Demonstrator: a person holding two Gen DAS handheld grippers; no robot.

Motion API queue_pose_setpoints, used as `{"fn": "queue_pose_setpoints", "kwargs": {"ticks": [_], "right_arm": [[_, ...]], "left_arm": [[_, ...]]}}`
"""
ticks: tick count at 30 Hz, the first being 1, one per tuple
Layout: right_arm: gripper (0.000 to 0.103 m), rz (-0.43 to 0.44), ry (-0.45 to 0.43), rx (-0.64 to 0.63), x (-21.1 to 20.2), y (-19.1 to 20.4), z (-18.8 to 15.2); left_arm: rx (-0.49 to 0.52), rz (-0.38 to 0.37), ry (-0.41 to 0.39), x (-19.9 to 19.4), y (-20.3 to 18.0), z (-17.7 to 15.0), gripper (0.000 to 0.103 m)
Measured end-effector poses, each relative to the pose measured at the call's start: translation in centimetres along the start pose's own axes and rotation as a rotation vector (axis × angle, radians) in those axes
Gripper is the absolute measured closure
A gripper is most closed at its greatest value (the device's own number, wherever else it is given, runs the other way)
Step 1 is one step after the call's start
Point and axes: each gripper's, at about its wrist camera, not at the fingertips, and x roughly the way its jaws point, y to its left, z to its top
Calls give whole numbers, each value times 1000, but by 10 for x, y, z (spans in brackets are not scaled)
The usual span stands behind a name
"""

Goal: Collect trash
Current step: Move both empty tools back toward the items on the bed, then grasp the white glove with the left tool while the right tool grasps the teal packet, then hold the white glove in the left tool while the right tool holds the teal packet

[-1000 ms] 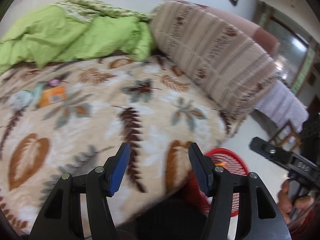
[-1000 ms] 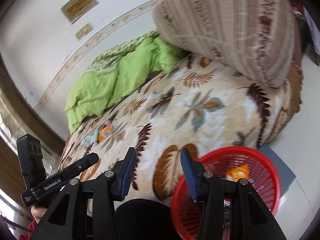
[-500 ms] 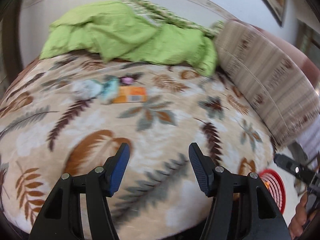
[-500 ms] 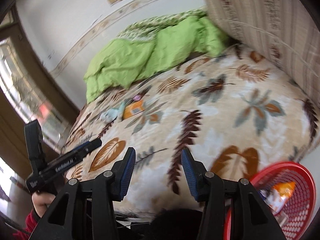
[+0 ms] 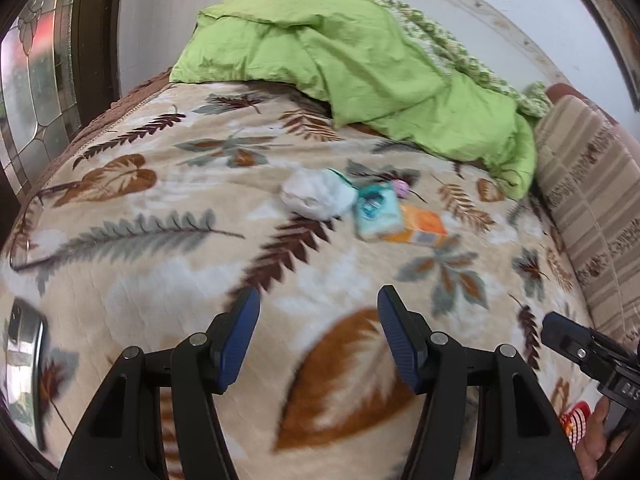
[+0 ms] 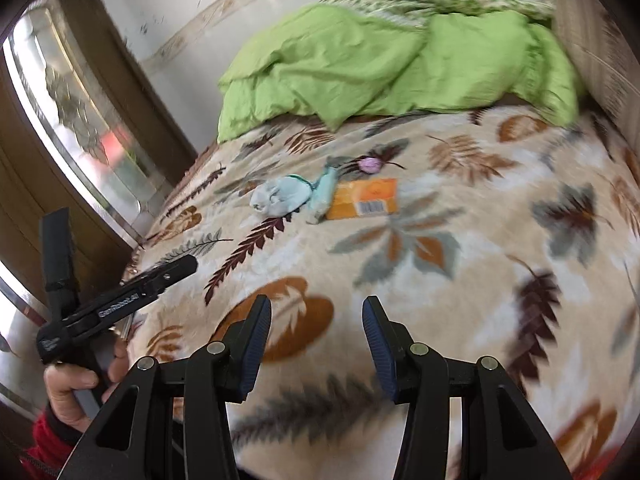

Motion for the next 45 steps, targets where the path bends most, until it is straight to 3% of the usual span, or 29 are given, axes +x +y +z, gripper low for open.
{"fn": "queue_pose_setpoints", "kwargs": {"ticks": [8,16,20,22,24,31,33,34,38,45], "right_arm": [[52,-13,64,-5,101,0,65],[53,-57,100,23,181,-10,102],[69,-63,120,38,215,-12,106],[85,-46,100,27,216,-9,106],[90,-32,88,31,210,-8,103],[91,1,10,70,152,-25,81],[91,6,-3,83,136,-31,73],[91,5,-12,82,128,-33,69],[91,-4,-38,82,100,-38,46],[91,-46,-74,28,58,-32,-5]], "left_arm": [[-58,-22,36,61,28,53,40],[-97,-41,66,105,41,83,40],[-95,-67,75,118,37,91,40],[-77,-75,83,124,32,93,39],[-48,-71,94,133,24,94,36],[-9,-27,153,178,5,90,35],[11,9,151,185,0,85,47],[26,34,146,186,-3,82,59],[35,43,106,170,-10,70,68],[85,10,5,95,-34,22,69]]}}
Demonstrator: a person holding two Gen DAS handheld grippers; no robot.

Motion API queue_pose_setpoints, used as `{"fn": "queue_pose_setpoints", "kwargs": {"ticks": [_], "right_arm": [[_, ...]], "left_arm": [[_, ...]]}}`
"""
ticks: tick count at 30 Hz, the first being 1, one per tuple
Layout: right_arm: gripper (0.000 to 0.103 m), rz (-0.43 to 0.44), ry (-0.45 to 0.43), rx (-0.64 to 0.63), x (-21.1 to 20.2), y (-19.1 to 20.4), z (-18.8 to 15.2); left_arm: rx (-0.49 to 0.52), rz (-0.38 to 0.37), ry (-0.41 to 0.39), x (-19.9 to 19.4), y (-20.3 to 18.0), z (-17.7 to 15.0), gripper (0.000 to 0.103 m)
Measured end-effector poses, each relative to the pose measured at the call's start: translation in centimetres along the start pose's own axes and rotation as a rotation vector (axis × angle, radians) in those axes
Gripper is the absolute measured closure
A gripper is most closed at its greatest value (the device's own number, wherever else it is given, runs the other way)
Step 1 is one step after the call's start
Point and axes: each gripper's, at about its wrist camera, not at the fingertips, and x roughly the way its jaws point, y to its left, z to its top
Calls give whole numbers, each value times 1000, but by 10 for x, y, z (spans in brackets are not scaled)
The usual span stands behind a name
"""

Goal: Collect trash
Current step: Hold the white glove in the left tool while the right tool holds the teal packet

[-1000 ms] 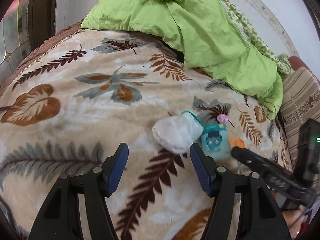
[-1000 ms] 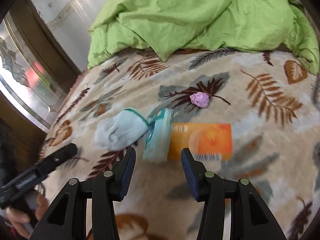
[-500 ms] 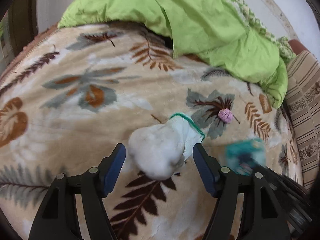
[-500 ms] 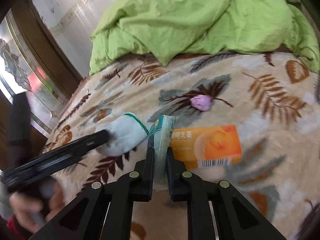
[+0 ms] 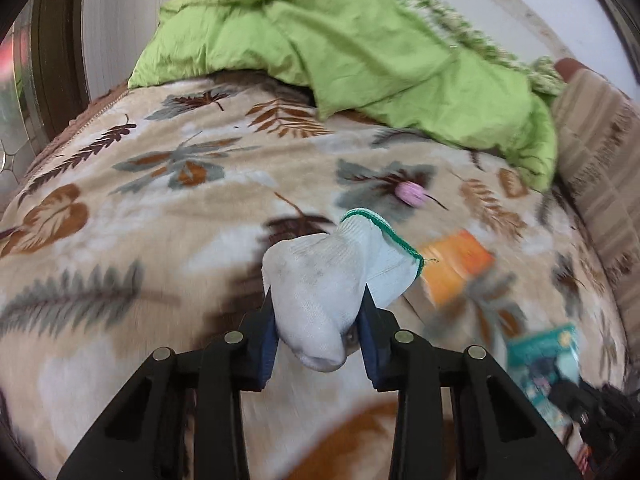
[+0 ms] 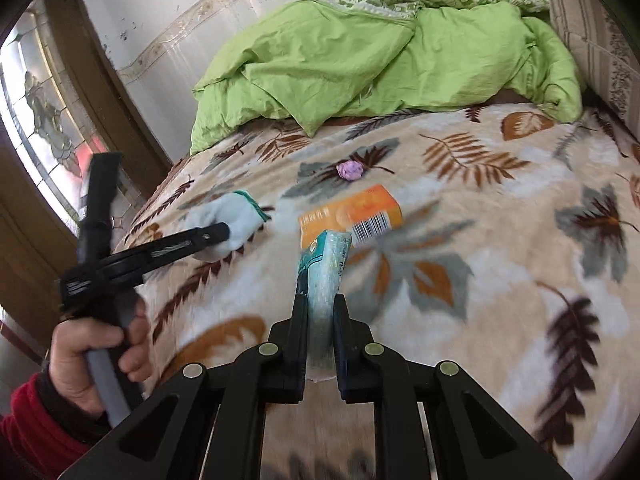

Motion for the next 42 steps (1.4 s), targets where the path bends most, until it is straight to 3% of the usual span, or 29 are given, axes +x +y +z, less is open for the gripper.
{"fn": "queue_pose_setpoints", "kwargs": {"ticks": [7,16,33,42], "right_arm": [[91,-7,-34,17,-39,-2,-32],[91,6,-35,33,-67,2,-68],[91,-12,-50,60,-90,-1,-86],[91,5,-41,104,-102,-6,-91]], "left_arm": [[39,7,-50,-65,-30,-63,69],[84,109,-80,-101,-47,-117,69],[159,122,-112,-125,-68,-140,69],[185,81,-106,-134,-81,-145,69]]}}
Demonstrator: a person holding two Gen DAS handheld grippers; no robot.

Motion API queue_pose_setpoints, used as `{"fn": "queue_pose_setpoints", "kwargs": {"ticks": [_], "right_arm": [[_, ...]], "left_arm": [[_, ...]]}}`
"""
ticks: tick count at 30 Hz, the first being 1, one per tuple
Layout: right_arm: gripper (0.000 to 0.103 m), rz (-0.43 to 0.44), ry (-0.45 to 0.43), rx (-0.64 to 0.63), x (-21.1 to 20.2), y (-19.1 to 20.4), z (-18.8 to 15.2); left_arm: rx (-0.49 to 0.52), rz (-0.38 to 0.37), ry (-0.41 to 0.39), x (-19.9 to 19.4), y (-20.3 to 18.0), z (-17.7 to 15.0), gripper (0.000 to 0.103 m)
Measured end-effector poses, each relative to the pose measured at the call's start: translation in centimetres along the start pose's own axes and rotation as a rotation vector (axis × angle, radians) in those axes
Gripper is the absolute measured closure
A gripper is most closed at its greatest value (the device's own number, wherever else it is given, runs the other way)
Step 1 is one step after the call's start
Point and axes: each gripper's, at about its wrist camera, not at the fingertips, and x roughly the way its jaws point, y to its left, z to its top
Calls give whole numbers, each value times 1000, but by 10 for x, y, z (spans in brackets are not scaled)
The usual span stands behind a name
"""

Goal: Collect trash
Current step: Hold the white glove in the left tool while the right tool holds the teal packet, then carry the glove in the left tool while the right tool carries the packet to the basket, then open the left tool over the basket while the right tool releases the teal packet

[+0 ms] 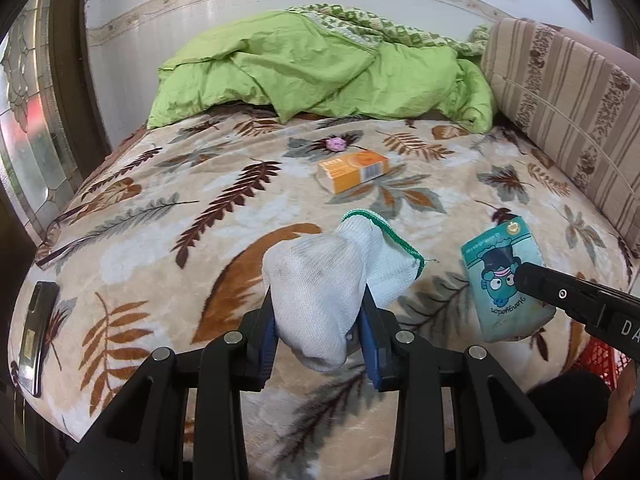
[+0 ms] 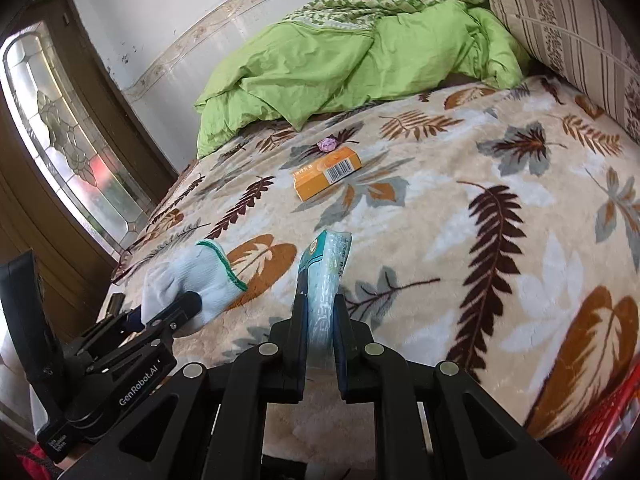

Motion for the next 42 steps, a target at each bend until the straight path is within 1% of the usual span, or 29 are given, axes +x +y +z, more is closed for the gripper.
{"fn": "queue_pose_setpoints", "kwargs": {"ticks": [5,9,13,16,18,20,22,23,26,27,29,30,31,33,35,37,39,42], "right_arm": [[91,-2,-18,35,-25,-11,0],[91,-27,-59,60,-64,-26,0],[91,-84,-112,121,-117,-57,-7],[91,-163,-159,189,-161,-89,-17],[91,-203,-177,226,-185,-106,-24],[91,-269,-197,263,-212,-126,-36],[91,-315,-209,289,-230,-140,-45],[91,-338,-214,305,-240,-147,-50],[91,-389,-222,360,-259,-167,-62],[89,-403,-219,379,-264,-174,-67],[89,-425,-215,403,-268,-182,-73],[86,-435,-209,417,-269,-186,-75],[78,-433,-200,436,-269,-192,-77],[71,-430,-210,459,-271,-197,-80],[71,-429,-216,452,-272,-198,-79],[71,-427,-223,442,-269,-195,-75],[71,-401,-226,425,-264,-192,-67],[71,-347,-222,394,-248,-181,-52]], "left_arm": [[35,-67,-16,-12,-22,7,69],[94,-164,-34,-26,-54,16,68],[168,-283,-37,-40,-97,20,68],[231,-383,-25,-49,-135,21,68],[265,-463,2,-55,-162,20,68],[299,-544,41,-58,-190,17,68],[329,-600,71,-61,-214,11,67],[353,-636,98,-62,-229,8,67],[389,-699,156,-61,-259,-3,67],[407,-716,177,-60,-272,-7,67],[431,-731,201,-60,-286,-13,56],[438,-734,208,-59,-291,-14,52],[442,-737,214,-60,-295,-16,47],[436,-749,215,-60,-294,-15,46],[427,-745,209,-59,-289,-11,46],[399,-725,196,-57,-276,-3,46],[362,-708,190,-53,-263,6,45],[305,-662,166,-42,-234,21,43]]}}
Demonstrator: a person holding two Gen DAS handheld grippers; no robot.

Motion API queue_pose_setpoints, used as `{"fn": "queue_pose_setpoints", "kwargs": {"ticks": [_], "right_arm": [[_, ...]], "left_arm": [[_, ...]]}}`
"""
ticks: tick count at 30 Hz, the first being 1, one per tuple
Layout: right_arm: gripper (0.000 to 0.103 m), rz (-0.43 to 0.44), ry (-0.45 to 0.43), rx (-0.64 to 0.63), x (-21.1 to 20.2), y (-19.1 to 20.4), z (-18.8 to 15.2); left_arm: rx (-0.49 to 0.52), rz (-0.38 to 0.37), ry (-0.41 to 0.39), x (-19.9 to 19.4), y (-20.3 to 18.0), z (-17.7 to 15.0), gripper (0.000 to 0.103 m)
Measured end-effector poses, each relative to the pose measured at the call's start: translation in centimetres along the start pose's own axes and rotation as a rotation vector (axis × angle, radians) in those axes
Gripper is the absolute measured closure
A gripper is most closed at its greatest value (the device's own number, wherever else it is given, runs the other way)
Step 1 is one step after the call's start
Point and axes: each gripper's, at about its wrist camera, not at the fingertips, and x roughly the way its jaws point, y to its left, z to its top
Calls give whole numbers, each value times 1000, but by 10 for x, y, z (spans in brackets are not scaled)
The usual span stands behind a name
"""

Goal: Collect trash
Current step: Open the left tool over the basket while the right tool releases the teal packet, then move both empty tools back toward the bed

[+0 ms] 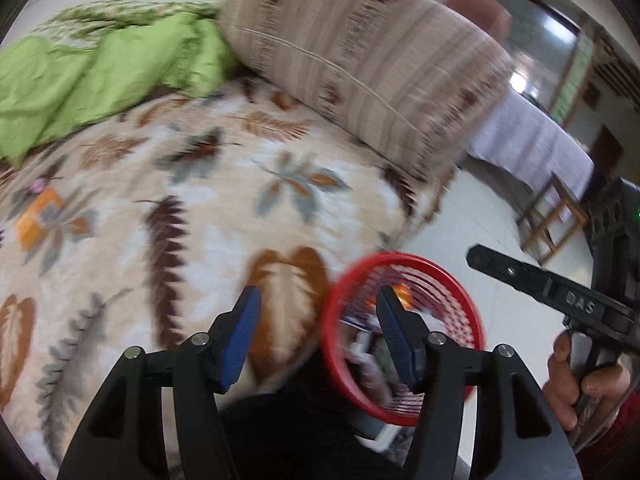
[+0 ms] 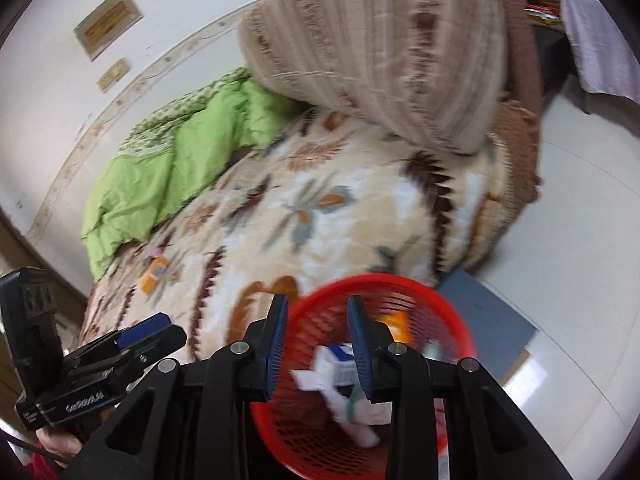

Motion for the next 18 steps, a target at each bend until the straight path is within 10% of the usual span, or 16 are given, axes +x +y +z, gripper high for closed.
{"fn": "queue_pose_setpoints", "kwargs": {"ticks": [18], "right_arm": [[58,262,213,-274,147,196,19]], "left_arm": [[-308,393,-86,-45,295,48,34]]}}
